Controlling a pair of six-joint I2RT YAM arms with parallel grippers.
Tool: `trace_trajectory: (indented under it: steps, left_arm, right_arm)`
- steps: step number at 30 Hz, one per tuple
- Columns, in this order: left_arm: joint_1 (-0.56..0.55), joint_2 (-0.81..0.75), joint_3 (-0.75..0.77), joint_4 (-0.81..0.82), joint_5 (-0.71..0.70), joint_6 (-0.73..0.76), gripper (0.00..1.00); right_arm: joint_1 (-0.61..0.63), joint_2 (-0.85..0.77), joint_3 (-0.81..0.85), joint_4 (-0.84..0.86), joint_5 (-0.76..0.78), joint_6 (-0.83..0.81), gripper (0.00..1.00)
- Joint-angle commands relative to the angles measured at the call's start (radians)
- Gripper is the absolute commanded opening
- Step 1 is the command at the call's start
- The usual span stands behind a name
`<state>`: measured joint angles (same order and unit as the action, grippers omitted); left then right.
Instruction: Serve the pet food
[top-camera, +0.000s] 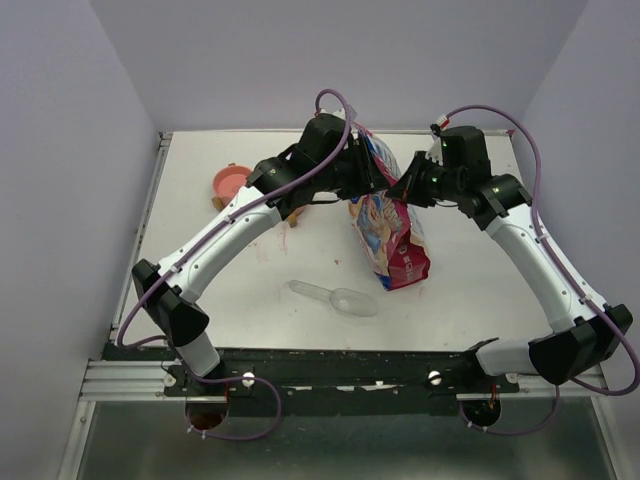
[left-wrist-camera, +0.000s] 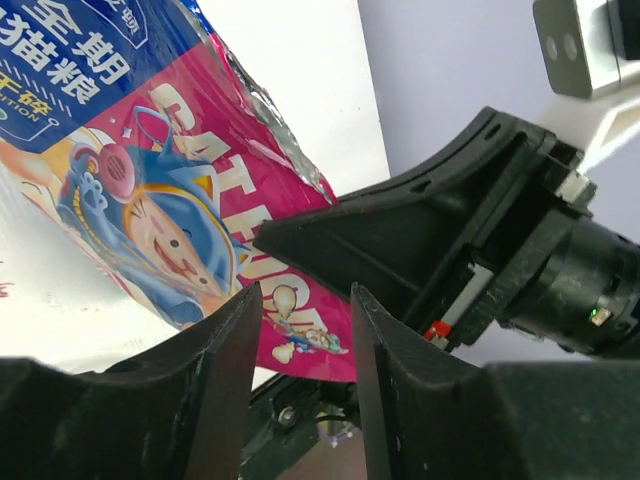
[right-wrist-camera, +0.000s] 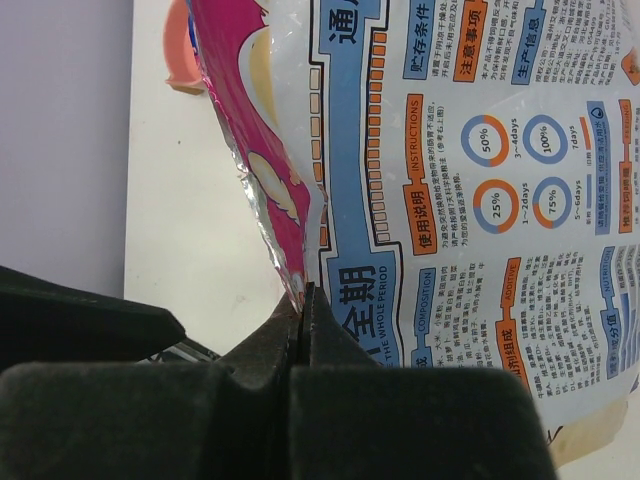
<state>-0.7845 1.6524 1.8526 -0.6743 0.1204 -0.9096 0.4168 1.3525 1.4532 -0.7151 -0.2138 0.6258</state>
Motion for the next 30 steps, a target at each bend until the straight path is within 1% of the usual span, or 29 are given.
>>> trace_trajectory:
  steps: [1,4,7,14,17,21,24,27,30]
  left_arm:
    - [0.008,0.024,0.020,0.053,0.005,-0.063,0.48]
    - [0.011,0.049,0.033,0.055,-0.013,-0.075,0.53]
    - [0.021,0.078,0.062,0.042,-0.037,-0.081,0.53]
    - [0.050,0.141,0.120,0.038,-0.068,-0.072,0.48]
    - [0.054,0.171,0.155,0.002,-0.074,-0.061,0.46]
    - [0.060,0.188,0.154,0.019,-0.064,-0.061,0.45]
    - [0.064,0.199,0.168,0.006,-0.062,-0.048,0.41]
    - [0.062,0.192,0.142,0.018,-0.061,-0.040,0.40]
    - [0.067,0.196,0.129,0.041,-0.036,-0.028,0.35]
  right_arm:
    - [0.013,-0.023,0.001,0.072,-0.113,0.023,0.01]
    - [0.013,-0.024,-0.001,0.069,-0.114,0.015,0.01]
    - [0.013,-0.021,0.015,0.052,-0.111,0.008,0.01]
    - [0.013,-0.018,0.019,0.037,-0.122,-0.008,0.01]
    - [0.014,-0.015,0.025,0.034,-0.122,-0.011,0.01]
    - [0.013,-0.004,0.039,0.025,-0.124,-0.018,0.01]
    - [0.013,-0.003,0.041,0.022,-0.124,-0.021,0.01]
    - [0.011,0.002,0.044,0.020,-0.124,-0.029,0.02]
    - [0.013,0.011,0.064,-0.001,-0.119,-0.043,0.06]
